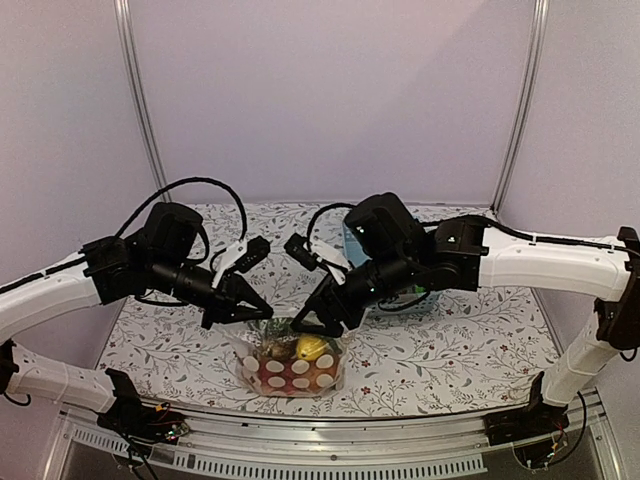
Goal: Place the food in the zip-top bag and seal the zipper
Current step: Pass from the right arm to the left, then hold the zipper from the zipper food storage bag, then zip the zipper on the zipper food storage bag, then place the zipper food storage bag at the center of the board.
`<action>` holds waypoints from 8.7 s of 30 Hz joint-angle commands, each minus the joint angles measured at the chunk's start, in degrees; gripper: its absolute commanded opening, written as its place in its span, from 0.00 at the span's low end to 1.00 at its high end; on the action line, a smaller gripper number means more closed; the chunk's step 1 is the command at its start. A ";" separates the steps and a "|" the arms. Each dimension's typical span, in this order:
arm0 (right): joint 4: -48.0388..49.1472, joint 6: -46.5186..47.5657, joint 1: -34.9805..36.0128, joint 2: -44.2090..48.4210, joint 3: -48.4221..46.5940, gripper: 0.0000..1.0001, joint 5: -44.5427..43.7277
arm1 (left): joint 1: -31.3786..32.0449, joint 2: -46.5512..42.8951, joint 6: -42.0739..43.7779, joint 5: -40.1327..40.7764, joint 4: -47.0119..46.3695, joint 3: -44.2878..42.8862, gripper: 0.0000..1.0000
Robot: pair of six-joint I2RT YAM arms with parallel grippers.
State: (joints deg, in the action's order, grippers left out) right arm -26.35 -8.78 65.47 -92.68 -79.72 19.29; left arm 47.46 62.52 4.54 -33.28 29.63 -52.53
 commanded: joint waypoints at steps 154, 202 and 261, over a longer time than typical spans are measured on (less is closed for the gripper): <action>-6.63 3.42 -4.18 6.98 4.22 0.00 -14.10 | -14.19 -1.83 -4.31 12.16 0.66 -0.20 0.00; -4.98 2.07 -4.87 10.24 3.86 0.72 -10.47 | -14.50 -0.53 -3.72 6.60 1.05 -0.29 0.00; 0.51 -15.76 -27.48 19.92 19.14 0.99 -31.33 | -27.57 -2.63 -23.36 30.53 -11.68 -0.49 0.89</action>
State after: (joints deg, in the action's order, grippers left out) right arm -26.89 -24.69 41.76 -73.01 -60.14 -11.97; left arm 24.71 60.38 -18.28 -6.11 17.65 -53.52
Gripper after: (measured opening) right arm 0.987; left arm 0.888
